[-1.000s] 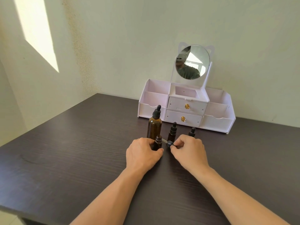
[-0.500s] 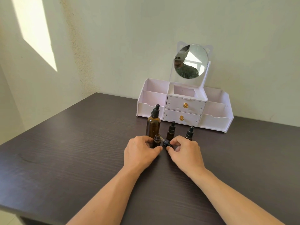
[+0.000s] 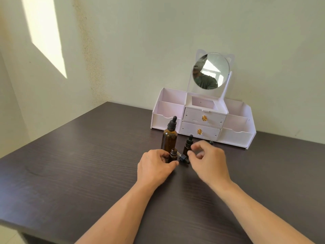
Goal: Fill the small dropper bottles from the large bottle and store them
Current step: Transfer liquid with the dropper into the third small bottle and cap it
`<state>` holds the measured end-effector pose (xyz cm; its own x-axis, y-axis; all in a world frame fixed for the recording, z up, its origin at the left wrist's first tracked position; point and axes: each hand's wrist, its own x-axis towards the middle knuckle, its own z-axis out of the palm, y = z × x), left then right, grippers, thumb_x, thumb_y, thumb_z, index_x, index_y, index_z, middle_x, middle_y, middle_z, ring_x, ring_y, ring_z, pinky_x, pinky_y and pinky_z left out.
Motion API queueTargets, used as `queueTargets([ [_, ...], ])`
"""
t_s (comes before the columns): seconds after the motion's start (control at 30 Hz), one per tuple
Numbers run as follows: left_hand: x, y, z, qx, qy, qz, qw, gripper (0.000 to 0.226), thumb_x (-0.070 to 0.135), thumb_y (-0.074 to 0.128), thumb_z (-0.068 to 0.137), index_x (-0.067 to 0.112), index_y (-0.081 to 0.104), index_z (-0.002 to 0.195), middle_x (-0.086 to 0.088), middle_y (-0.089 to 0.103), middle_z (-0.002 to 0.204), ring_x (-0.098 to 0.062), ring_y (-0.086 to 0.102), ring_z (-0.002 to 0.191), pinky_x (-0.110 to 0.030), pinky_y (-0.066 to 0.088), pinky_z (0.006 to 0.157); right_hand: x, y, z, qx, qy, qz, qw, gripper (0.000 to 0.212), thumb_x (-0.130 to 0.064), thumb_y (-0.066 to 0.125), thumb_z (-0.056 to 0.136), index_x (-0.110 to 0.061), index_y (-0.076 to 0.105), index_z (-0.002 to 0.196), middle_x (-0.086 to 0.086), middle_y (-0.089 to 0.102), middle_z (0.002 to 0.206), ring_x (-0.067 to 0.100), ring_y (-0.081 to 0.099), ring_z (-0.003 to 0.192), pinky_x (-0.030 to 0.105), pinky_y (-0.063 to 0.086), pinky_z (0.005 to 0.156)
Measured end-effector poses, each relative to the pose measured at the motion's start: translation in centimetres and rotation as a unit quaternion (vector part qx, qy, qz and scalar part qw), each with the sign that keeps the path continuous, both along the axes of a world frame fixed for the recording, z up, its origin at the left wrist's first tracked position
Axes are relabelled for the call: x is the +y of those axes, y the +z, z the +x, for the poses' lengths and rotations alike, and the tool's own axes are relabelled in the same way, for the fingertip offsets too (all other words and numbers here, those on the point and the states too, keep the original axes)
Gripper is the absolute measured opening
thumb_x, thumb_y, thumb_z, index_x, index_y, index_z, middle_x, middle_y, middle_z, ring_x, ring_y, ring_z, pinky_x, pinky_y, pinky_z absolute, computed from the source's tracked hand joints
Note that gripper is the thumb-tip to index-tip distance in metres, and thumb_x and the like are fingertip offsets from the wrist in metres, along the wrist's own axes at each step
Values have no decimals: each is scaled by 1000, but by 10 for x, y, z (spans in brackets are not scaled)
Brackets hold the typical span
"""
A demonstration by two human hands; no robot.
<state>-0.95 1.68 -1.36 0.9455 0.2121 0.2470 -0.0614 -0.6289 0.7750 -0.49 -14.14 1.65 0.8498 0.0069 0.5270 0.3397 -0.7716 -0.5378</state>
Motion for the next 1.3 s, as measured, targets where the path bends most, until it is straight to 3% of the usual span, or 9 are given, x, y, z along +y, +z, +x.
queueTargets([
  [0.13, 1, -1, 1, 6, 4, -1, 1000, 40, 51, 74, 76, 28, 71, 109, 12, 58, 66, -4, 54, 61, -19, 35, 52, 17, 39, 19, -34, 50, 76, 995, 15, -25, 72, 80, -17, 70, 92, -10, 68, 83, 1, 63, 71, 23, 54, 70],
  [0.3, 2, -1, 1, 7, -1, -2, 1000, 47, 53, 74, 76, 28, 69, 116, 13, 57, 70, -3, 53, 64, -17, 36, 52, 39, 70, 41, 44, 97, 118, 987, 34, -33, 73, 80, -14, 68, 107, -3, 70, 96, 7, 65, 86, 14, 49, 70],
  [0.37, 2, -1, 2, 7, -5, 0, 1000, 49, 53, 73, 77, 27, 67, 118, 14, 58, 72, -3, 54, 65, -16, 38, 54, 45, 69, 47, 63, 93, 120, 986, 31, -30, 74, 81, -12, 70, 105, 1, 72, 97, 9, 67, 86, 20, 53, 74],
  [0.47, 2, -1, 2, 8, -9, 0, 1000, 49, 52, 73, 78, 27, 67, 119, 13, 59, 74, -4, 55, 67, -17, 42, 58, 50, 67, 51, 50, 85, 127, 987, 20, -24, 72, 82, -12, 74, 98, 5, 74, 95, 12, 68, 83, 27, 54, 79],
  [0.67, 2, -2, 3, 7, -8, 4, 1000, 46, 52, 73, 78, 27, 68, 117, 14, 56, 71, -3, 54, 66, -19, 42, 60, 52, 66, 53, 18, 88, 126, 988, 14, -20, 70, 84, -12, 74, 94, -2, 70, 82, -3, 61, 69, 11, 47, 65],
  [0.87, 2, -1, 2, 7, -6, 3, 1000, 47, 52, 72, 78, 28, 68, 118, 14, 56, 71, -2, 54, 65, -16, 39, 56, 53, 69, 55, -1, 83, 92, 992, 13, -20, 70, 84, -10, 75, 92, 3, 73, 85, 7, 64, 72, 21, 51, 72],
  [1.03, 2, -2, 2, 10, -11, 5, 1000, 49, 52, 72, 79, 27, 66, 120, 13, 60, 78, -3, 57, 71, -20, 49, 68, 54, 72, 53, -18, 79, 69, 994, 11, -19, 71, 83, -9, 76, 87, 7, 74, 85, 17, 67, 78, 33, 55, 76],
  [1.2, 2, -2, 3, 9, -10, 3, 1000, 48, 52, 72, 78, 27, 67, 118, 14, 59, 76, -3, 57, 71, -20, 49, 68, 54, 76, 53, -12, 91, 66, 994, 13, -18, 69, 86, -8, 75, 92, 6, 73, 86, 14, 66, 77, 28, 53, 75],
  [1.3, 1, -2, 3, 6, -6, 1, 1000, 46, 52, 73, 78, 28, 68, 117, 14, 56, 70, -2, 54, 66, -19, 45, 65, 52, 83, 52, -19, 97, 75, 992, 13, -20, 68, 86, -10, 74, 92, -2, 69, 78, 1, 62, 68, 20, 49, 71],
])
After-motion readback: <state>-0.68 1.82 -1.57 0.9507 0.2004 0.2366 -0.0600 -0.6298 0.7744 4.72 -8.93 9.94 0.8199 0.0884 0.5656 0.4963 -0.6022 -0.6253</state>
